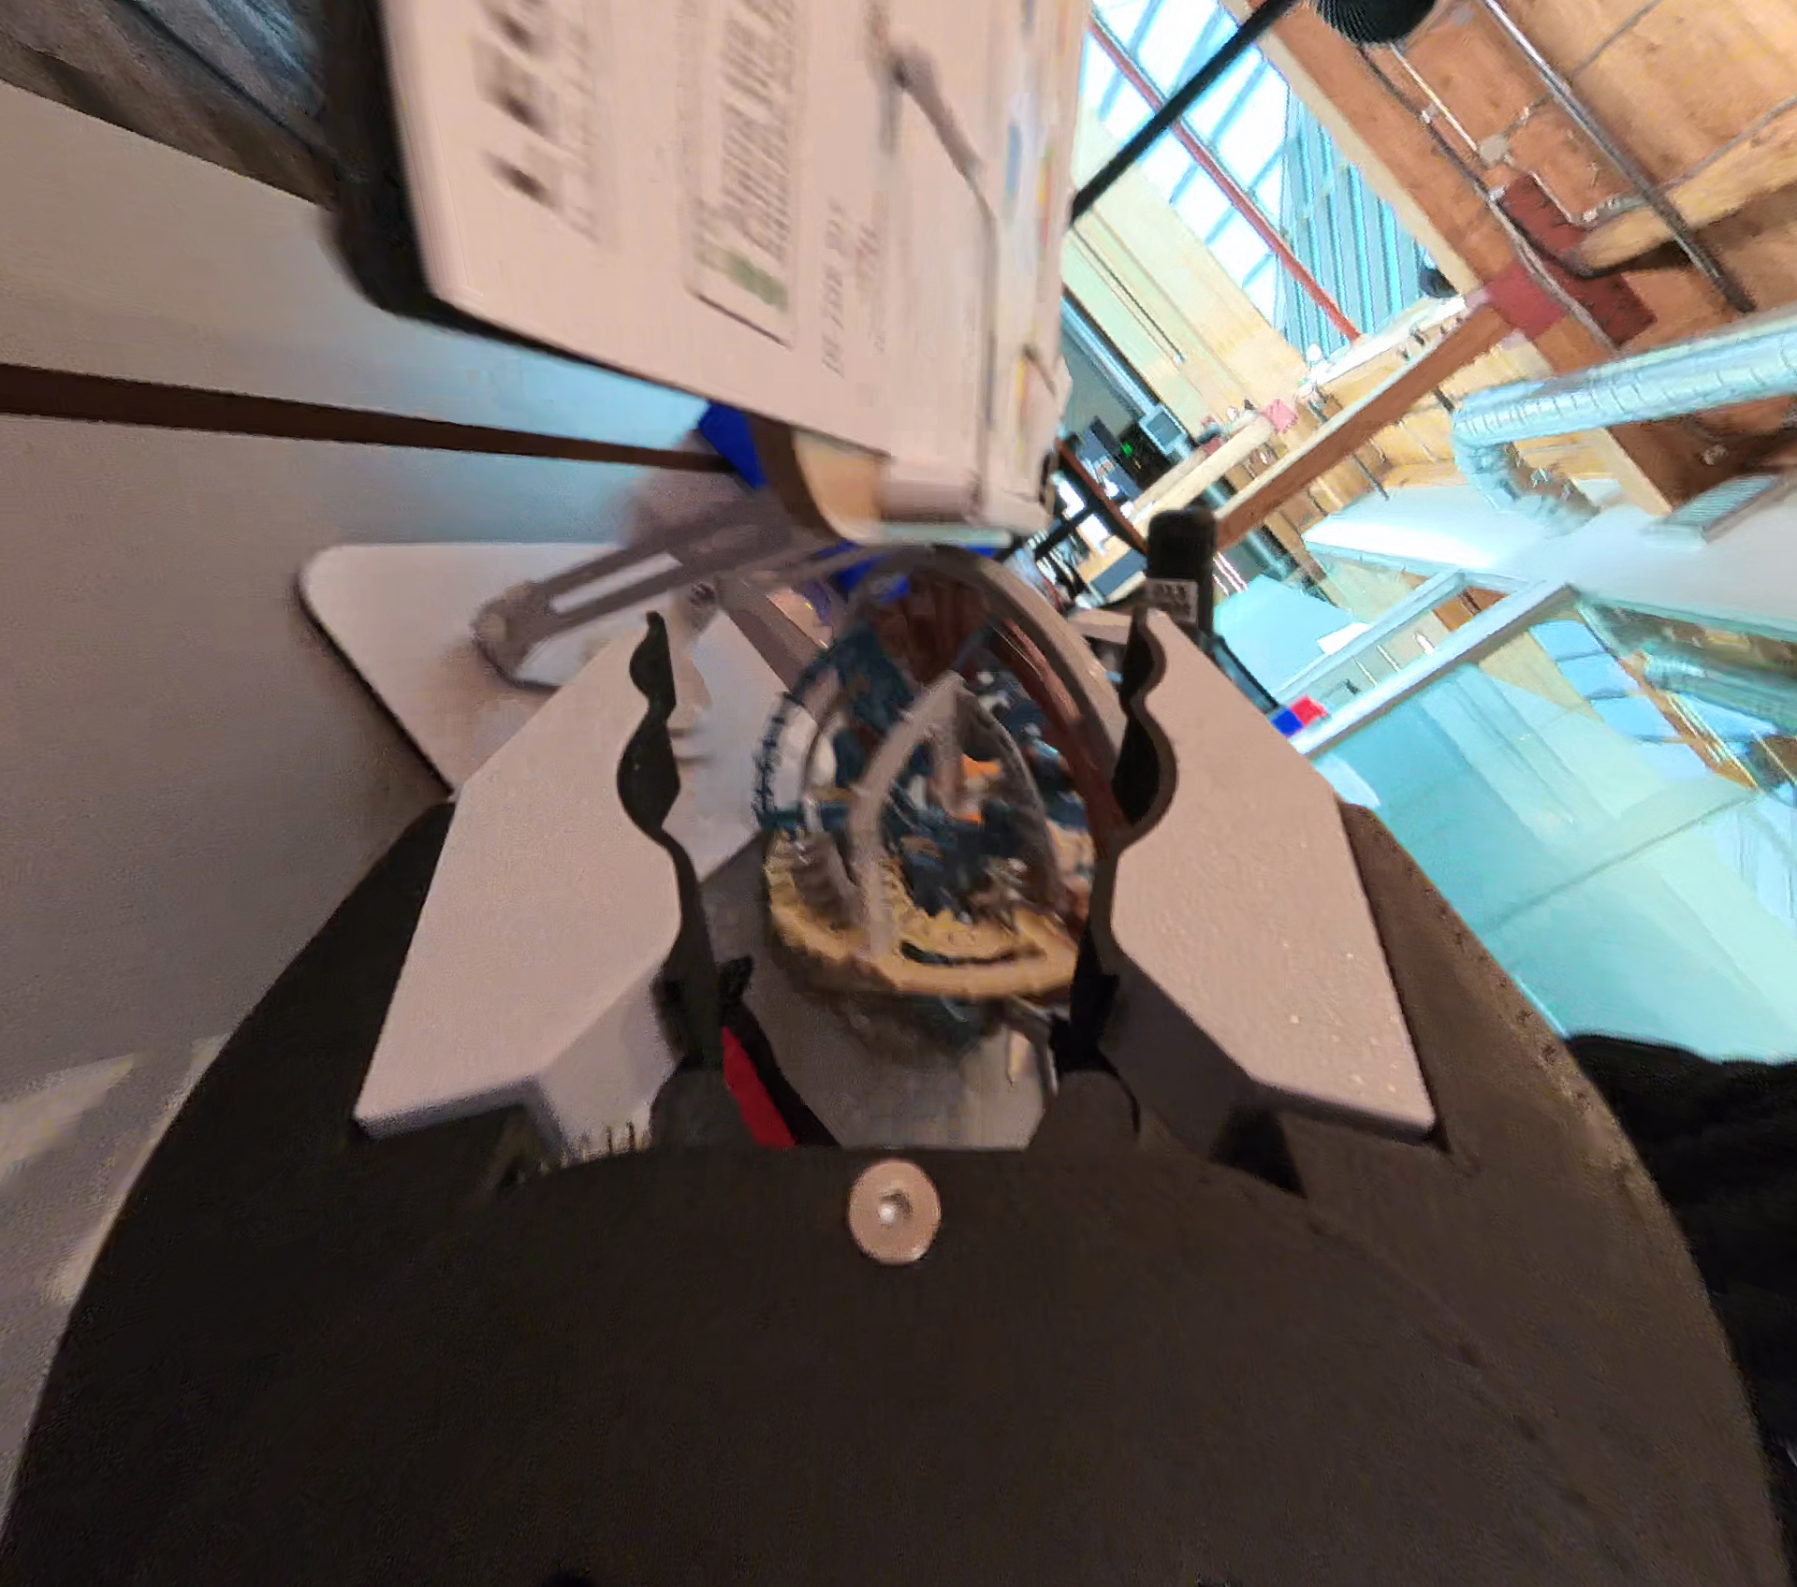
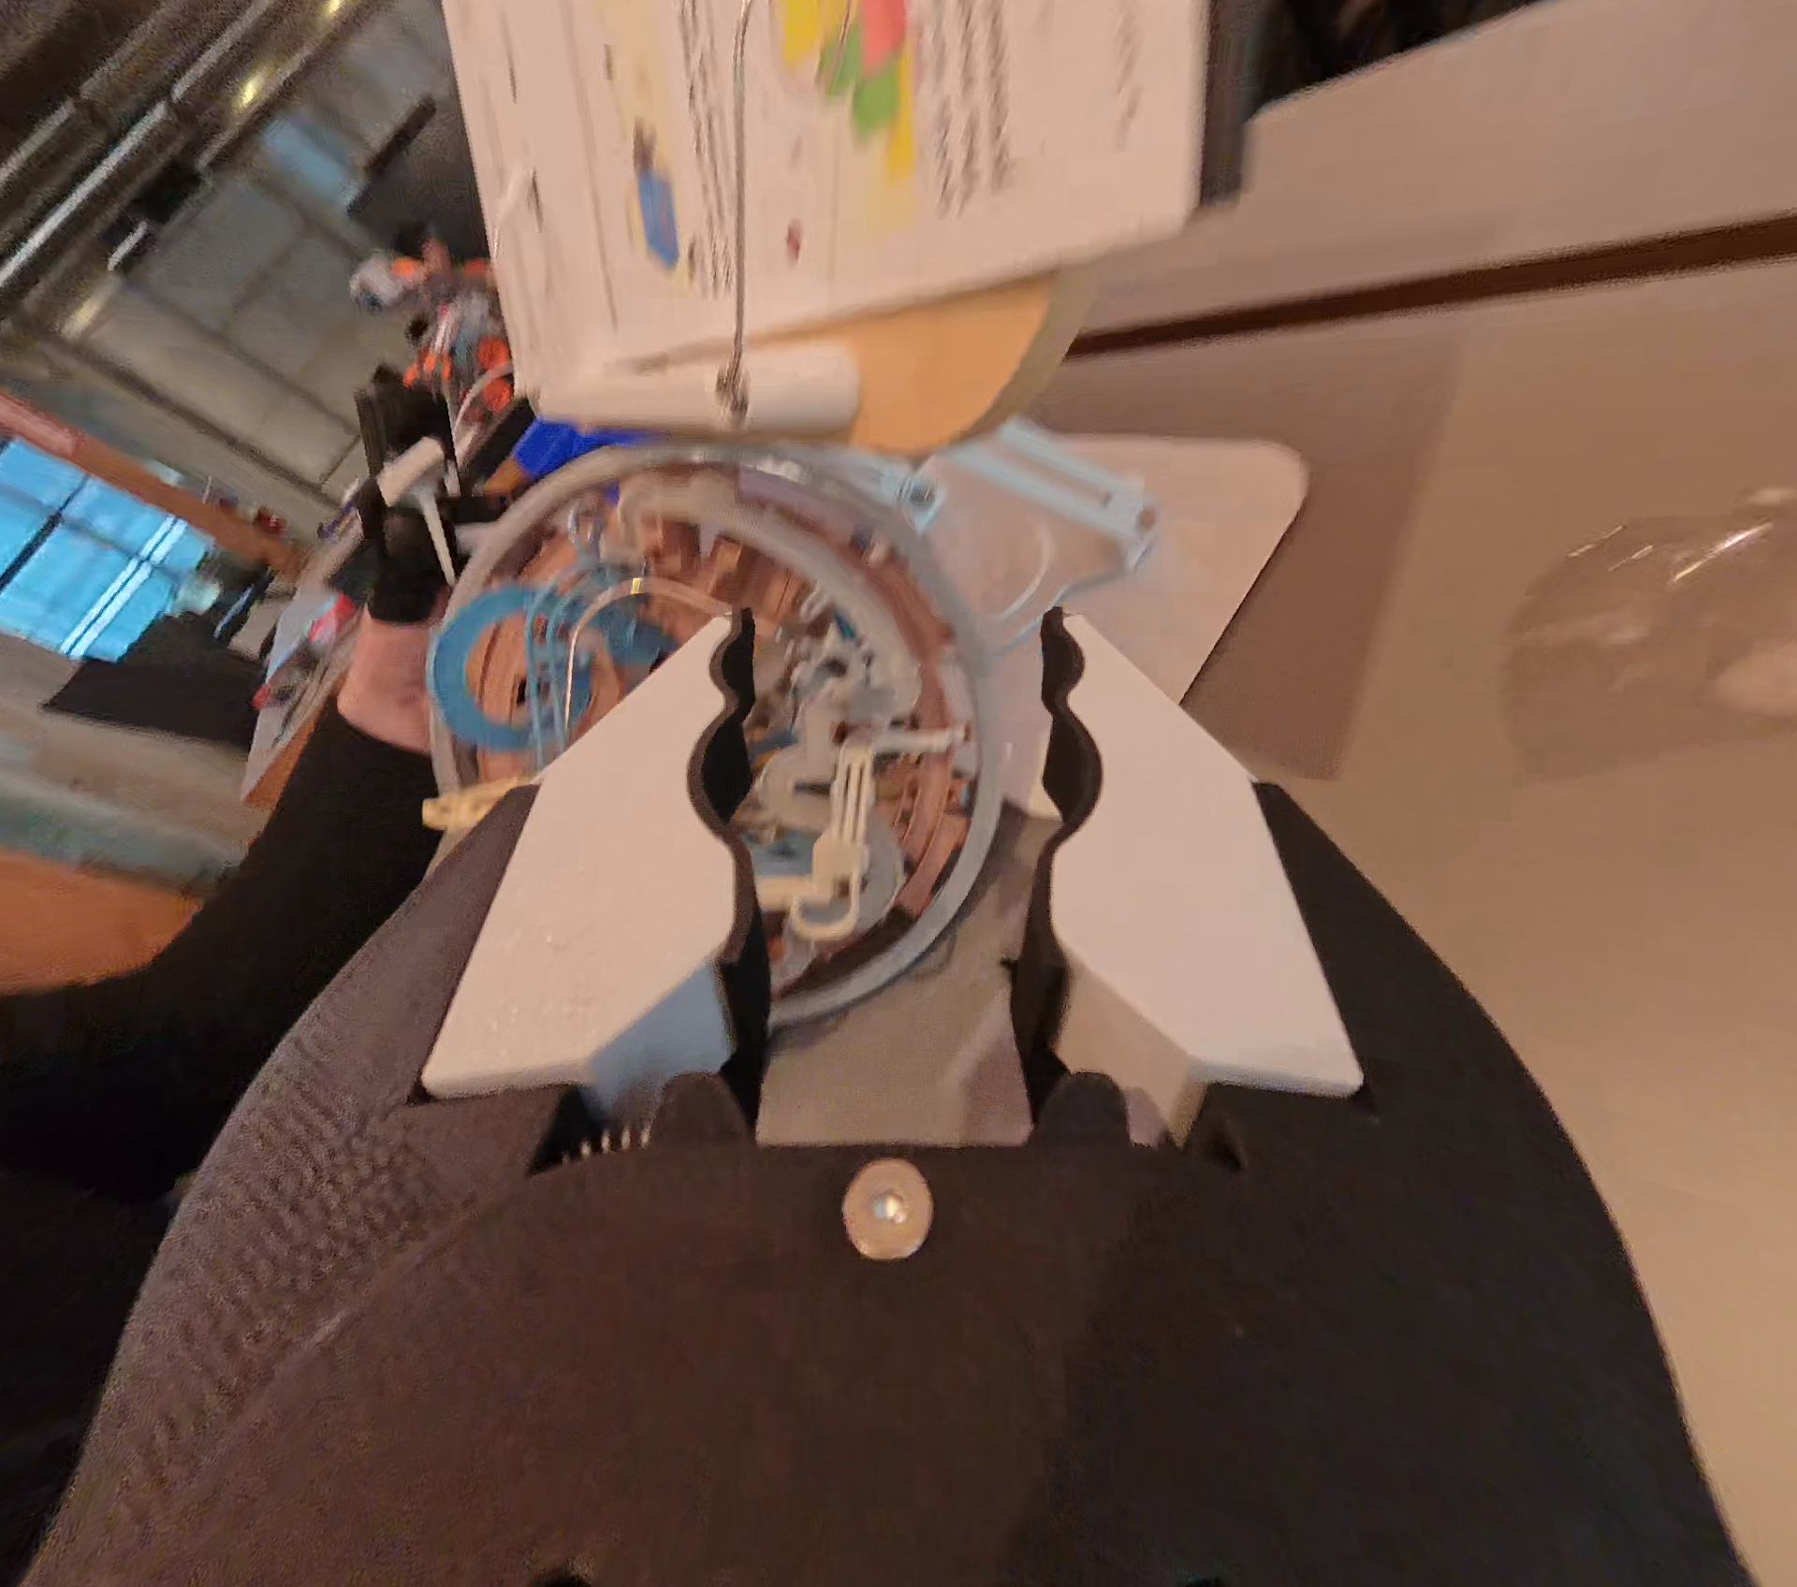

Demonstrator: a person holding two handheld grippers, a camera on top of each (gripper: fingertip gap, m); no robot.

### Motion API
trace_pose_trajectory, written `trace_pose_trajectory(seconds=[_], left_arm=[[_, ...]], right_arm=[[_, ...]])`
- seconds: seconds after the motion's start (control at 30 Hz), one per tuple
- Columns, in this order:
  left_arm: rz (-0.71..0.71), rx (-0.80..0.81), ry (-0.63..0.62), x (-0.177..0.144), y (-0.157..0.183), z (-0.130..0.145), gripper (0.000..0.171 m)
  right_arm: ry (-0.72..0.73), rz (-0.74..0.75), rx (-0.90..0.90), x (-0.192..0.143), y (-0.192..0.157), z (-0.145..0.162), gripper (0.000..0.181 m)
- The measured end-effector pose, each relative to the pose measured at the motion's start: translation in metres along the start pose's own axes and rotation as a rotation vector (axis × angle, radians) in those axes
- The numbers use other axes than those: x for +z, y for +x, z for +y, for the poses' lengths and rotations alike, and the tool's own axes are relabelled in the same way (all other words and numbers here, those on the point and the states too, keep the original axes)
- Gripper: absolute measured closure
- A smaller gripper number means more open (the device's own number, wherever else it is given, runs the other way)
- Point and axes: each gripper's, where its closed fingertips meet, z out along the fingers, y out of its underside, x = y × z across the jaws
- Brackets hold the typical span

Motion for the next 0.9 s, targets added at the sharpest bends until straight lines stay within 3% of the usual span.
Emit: trace_pose_trajectory(seconds=[0.07,0.17,0.2,0.23,0.3,0.37,0.4,0.47,0.63,0.9], left_arm=[[0.074,0.028,-0.09,0.001,0.037,0.03,0.089],[0.147,0.064,-0.286,0.026,0.083,0.087,0.079],[0.136,0.085,-0.326,0.037,0.089,0.101,0.075],[0.081,0.137,-0.328,0.044,0.085,0.105,0.083],[0.0,0.198,-0.343,0.048,0.07,0.105,0.103],[0.044,0.112,-0.334,0.047,0.071,0.103,0.108],[0.053,0.105,-0.336,0.046,0.069,0.104,0.119],[0.056,0.092,-0.308,0.045,0.061,0.101,0.124],[0.108,-0.001,-0.257,0.042,0.048,0.084,0.133],[0.127,-0.085,-0.229,0.051,0.034,0.073,0.135]], right_arm=[[-0.087,-0.042,-0.019,0.009,-0.012,0.032,0.12],[-0.157,-0.102,-0.041,0.02,-0.03,0.061,0.11],[-0.17,-0.119,-0.048,0.024,-0.036,0.067,0.109],[-0.166,-0.141,-0.054,0.026,-0.043,0.069,0.106],[-0.151,-0.173,-0.067,0.026,-0.057,0.069,0.125],[-0.169,-0.17,-0.114,0.025,-0.068,0.074,0.133],[-0.175,-0.18,-0.123,0.026,-0.075,0.076,0.138],[-0.15,-0.169,-0.122,0.028,-0.085,0.076,0.156],[-0.177,-0.109,-0.209,0.038,-0.101,0.088,0.164],[-0.145,0.008,-0.239,0.046,-0.105,0.081,0.166]])
